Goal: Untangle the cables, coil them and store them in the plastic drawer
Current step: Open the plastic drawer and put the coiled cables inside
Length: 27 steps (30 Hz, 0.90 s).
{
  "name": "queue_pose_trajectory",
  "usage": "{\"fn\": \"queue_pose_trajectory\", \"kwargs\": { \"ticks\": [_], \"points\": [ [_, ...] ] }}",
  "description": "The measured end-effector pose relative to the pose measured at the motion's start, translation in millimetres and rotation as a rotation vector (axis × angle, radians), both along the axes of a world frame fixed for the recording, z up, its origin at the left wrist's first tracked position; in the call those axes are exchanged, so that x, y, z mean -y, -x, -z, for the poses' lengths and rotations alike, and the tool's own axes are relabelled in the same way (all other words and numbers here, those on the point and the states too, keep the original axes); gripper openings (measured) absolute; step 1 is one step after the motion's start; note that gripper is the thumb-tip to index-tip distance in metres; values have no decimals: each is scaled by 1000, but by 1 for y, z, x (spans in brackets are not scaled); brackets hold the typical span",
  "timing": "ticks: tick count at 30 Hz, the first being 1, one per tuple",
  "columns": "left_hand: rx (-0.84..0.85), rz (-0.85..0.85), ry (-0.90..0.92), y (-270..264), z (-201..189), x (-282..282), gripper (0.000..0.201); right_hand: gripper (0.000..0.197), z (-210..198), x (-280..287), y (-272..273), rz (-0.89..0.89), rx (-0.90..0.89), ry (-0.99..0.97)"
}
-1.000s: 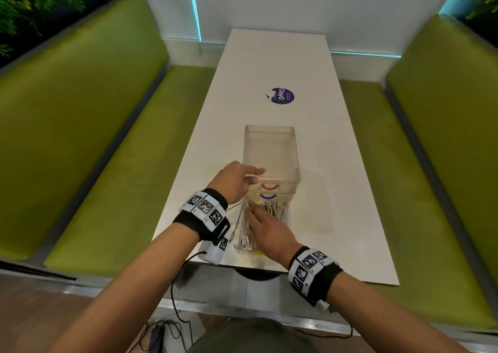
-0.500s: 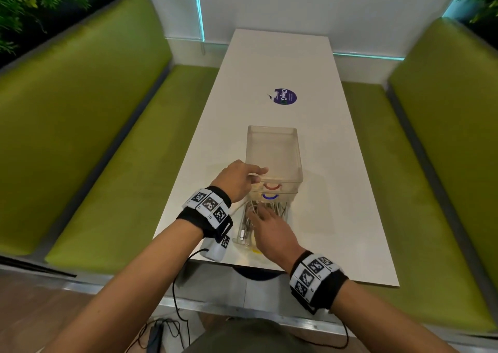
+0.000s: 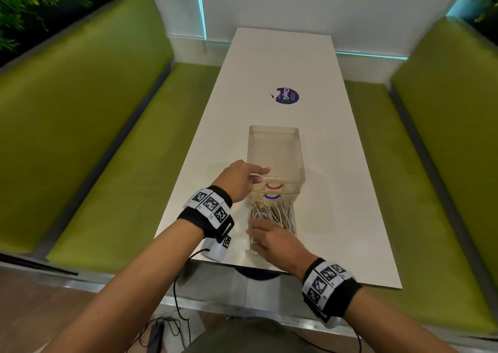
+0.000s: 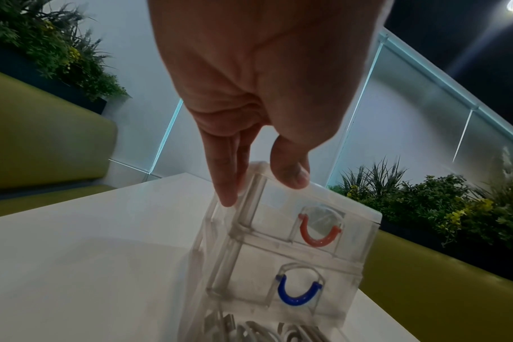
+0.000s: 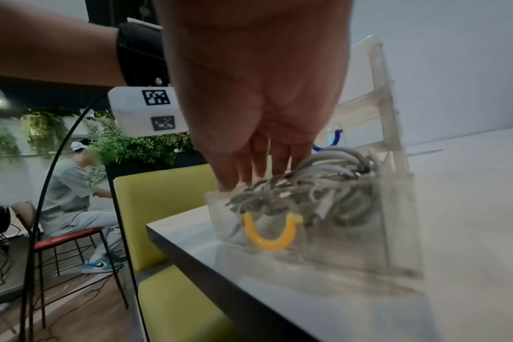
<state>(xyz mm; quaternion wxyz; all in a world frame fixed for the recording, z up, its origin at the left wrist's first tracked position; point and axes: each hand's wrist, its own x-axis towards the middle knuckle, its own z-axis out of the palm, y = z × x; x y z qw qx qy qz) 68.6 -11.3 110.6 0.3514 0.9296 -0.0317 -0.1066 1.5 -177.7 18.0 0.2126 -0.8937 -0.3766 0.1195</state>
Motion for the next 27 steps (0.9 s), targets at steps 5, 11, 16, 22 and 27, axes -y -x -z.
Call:
{"fn": "queue_pose_trajectory", "kwargs": {
  "ticks": [5, 11, 16, 22, 27],
  "points": [
    [26, 11, -7, -2, 2, 1, 39, 30, -9, -10, -4, 106, 29, 33],
    [34, 10, -4, -1, -1, 1, 39, 39, -21, -53, -25, -3, 145, 385],
    [31, 13, 8, 1, -1, 2, 42, 27, -30, -38, -34, 36, 107, 216],
    [14, 17, -8, -3, 4, -1, 41, 27, -7, 10, -4, 1, 58, 115],
    [35, 15, -30, -2, 5, -1, 39, 60, -10, 8, 6, 35, 9, 155]
  ]
}}
